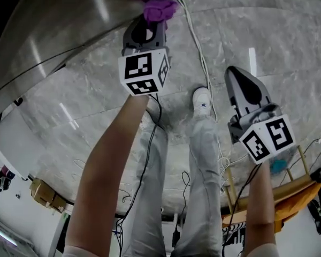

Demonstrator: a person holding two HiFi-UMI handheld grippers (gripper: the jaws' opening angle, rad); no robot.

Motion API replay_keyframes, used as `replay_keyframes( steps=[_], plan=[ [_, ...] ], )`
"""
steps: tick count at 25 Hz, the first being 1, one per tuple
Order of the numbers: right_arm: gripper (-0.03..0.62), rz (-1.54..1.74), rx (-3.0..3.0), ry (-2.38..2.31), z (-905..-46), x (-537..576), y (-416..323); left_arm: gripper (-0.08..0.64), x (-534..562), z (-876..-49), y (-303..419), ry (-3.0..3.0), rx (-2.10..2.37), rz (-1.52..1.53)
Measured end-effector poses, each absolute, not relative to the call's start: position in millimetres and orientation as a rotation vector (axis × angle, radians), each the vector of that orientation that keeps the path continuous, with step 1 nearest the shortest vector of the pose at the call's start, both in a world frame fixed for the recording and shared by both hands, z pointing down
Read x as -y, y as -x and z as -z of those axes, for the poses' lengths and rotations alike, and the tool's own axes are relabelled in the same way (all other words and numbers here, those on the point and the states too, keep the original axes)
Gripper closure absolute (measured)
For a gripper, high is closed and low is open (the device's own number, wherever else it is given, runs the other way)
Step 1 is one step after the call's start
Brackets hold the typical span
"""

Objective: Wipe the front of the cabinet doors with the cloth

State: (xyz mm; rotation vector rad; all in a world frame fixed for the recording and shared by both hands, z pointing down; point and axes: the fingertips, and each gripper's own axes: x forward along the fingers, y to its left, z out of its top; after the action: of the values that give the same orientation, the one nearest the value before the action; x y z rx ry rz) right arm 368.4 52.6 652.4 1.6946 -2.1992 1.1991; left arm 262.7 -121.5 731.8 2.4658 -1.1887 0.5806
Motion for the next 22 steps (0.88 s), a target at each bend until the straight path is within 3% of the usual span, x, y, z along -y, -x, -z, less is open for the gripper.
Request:
replay_keyframes(
  steps=[22],
  plan=[
    [0.565,-1.107,2.336,-1.426,-647,-22,-205,0.46,157,-734,-1,-2.327,1.479,-0.712]
  ],
)
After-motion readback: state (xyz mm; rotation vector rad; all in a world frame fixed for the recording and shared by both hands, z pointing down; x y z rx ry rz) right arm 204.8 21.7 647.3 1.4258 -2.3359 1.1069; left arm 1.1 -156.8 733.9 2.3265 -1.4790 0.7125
